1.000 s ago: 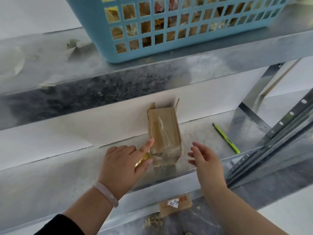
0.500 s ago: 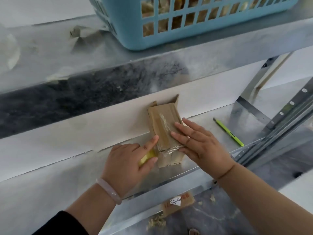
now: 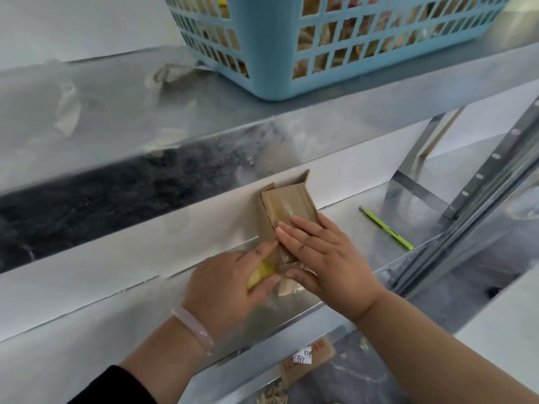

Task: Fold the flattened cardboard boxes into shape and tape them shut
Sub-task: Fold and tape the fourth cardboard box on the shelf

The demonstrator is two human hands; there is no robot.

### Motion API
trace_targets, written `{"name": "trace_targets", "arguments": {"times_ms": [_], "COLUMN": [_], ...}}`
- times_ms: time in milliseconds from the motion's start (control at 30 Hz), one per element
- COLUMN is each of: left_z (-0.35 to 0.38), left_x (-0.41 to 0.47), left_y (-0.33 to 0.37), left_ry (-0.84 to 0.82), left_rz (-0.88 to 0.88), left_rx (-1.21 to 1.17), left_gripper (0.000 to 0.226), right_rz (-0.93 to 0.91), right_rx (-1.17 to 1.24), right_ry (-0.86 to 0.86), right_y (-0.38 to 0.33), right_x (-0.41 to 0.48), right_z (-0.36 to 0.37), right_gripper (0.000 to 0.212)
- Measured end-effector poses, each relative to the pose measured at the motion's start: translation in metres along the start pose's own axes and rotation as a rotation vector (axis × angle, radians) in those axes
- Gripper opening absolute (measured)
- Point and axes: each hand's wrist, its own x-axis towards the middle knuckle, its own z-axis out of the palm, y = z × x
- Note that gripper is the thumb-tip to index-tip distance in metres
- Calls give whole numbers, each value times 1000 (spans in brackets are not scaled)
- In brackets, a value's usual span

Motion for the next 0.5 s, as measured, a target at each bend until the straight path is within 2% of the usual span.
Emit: {"name": "trace_targets", "arguments": {"times_ms": [133, 300, 500], "left_z": [-3, -2, 9], "left_x": [-3, -6, -12], "left_y": [-4, -9, -12], "left_ry": [-4, 70, 123], "left_rz": [-129, -18, -3], "left_rx": [-163, -185, -295], "left_gripper": [69, 52, 46], "right_rz": [47, 12, -11], "right_rx": [64, 48, -6], "right_ry": [-13, 45, 100], "right_y": [-3, -4, -4], "right_x": [-1, -2, 0], "right_z": [-2, 0, 7], "right_gripper": [54, 41, 35]}}
